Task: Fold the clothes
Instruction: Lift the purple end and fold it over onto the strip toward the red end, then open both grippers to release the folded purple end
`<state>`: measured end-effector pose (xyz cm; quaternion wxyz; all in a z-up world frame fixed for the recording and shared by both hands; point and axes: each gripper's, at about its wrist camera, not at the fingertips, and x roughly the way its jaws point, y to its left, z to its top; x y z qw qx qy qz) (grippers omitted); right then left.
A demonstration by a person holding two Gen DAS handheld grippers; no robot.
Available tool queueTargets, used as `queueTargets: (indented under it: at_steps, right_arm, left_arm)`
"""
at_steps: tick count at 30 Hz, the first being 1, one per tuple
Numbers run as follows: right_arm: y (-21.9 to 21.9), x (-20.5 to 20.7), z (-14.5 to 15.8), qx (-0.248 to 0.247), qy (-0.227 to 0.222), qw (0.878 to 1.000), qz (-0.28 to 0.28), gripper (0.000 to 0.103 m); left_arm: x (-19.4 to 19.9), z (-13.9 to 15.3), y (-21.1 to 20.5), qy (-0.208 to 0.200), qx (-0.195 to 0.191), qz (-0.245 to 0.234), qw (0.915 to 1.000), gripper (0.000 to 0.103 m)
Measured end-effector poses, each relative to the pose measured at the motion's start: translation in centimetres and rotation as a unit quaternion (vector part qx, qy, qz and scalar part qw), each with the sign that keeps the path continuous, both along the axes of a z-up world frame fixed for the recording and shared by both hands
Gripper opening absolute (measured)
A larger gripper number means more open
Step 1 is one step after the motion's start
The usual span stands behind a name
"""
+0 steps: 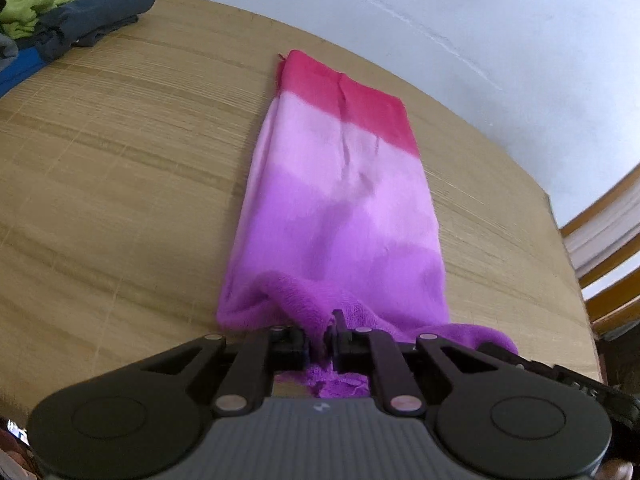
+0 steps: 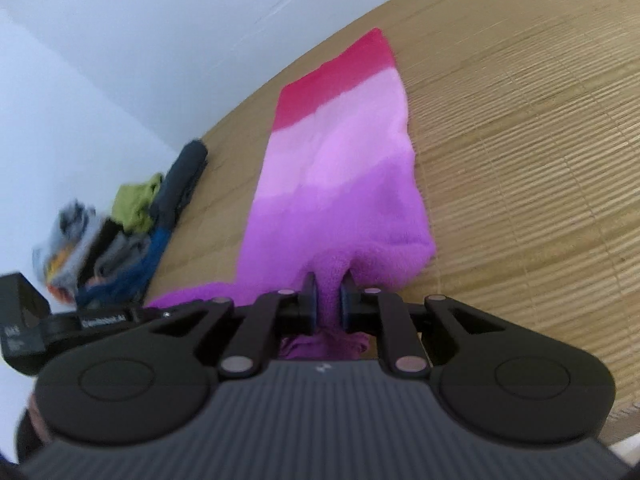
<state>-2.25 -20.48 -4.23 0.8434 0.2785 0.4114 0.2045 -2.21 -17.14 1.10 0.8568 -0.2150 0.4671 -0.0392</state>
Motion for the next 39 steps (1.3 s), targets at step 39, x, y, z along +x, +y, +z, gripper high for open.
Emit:
queueTargets:
  at_steps: [39]
  right_arm:
    - [5.9,12.4,-4.6,-0.2,-0.081,0.975,0.049,0.038]
  left_arm:
    - [11.0,-5.4,-2.1,-0.035,0.162,-0.137,0.9767,0.047]
